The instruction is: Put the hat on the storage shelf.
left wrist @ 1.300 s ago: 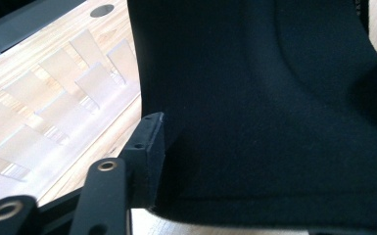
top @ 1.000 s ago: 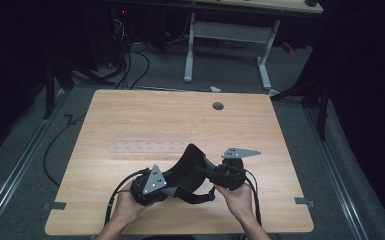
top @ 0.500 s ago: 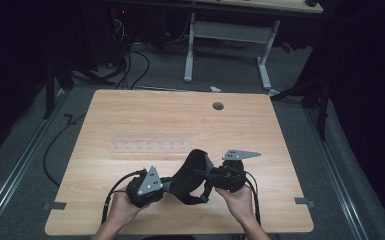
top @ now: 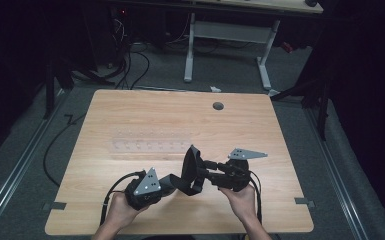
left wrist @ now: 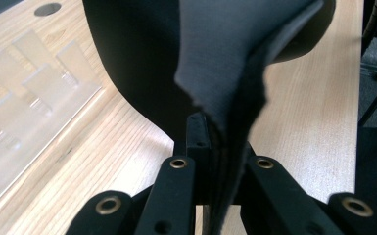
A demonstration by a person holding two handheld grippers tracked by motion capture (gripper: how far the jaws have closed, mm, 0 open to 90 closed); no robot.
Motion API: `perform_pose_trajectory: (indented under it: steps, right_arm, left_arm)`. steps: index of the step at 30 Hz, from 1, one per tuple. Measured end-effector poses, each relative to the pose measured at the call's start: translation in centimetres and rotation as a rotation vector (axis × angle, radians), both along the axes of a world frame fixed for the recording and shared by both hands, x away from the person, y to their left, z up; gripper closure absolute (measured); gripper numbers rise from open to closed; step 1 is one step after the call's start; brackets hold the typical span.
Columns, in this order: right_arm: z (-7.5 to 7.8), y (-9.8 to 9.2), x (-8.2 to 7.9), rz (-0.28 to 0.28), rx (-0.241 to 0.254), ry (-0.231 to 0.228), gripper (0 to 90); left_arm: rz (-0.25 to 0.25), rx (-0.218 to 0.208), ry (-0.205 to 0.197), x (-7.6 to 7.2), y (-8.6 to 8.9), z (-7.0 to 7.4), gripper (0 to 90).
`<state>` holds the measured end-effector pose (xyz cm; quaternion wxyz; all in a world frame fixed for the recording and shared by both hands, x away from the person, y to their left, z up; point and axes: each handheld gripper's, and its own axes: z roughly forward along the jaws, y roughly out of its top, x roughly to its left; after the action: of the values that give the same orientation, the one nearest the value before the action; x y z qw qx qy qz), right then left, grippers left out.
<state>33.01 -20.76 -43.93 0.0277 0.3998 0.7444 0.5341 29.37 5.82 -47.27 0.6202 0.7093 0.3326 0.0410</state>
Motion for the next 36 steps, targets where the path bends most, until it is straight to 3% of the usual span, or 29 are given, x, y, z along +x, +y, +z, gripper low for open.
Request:
perform_pose_trajectory:
  steps: [5,13,17,26,32,36]
  right_arm:
    - [-0.8,-1.1,0.1,-0.040,-0.017,0.006,47.1]
    - [-4.3,-2.9,0.8,-0.163,-0.174,0.016,45.9]
    - [-5.9,-4.0,1.4,-0.237,-0.222,0.032,45.1]
    - [-8.2,-5.3,2.4,-0.366,-0.391,0.004,42.8]
    - [-9.1,-5.7,2.8,-0.405,-0.476,-0.011,41.9]
    - [-9.2,-5.8,3.1,-0.410,-0.499,-0.009,40.0]
  left_arm:
    - [0.028,-0.047,0.032,0.5,1.0,0.4,86.2]
    - [0.076,-0.087,0.057,1.0,2.3,0.5,86.1]
    - [0.101,-0.092,0.061,1.3,2.9,0.5,86.1]
    - [0.154,-0.117,0.065,1.7,4.2,0.7,86.0]
    - [0.187,-0.135,0.066,2.0,5.0,0.7,86.0]
    - [0.207,-0.144,0.066,2.1,5.6,0.8,85.9]
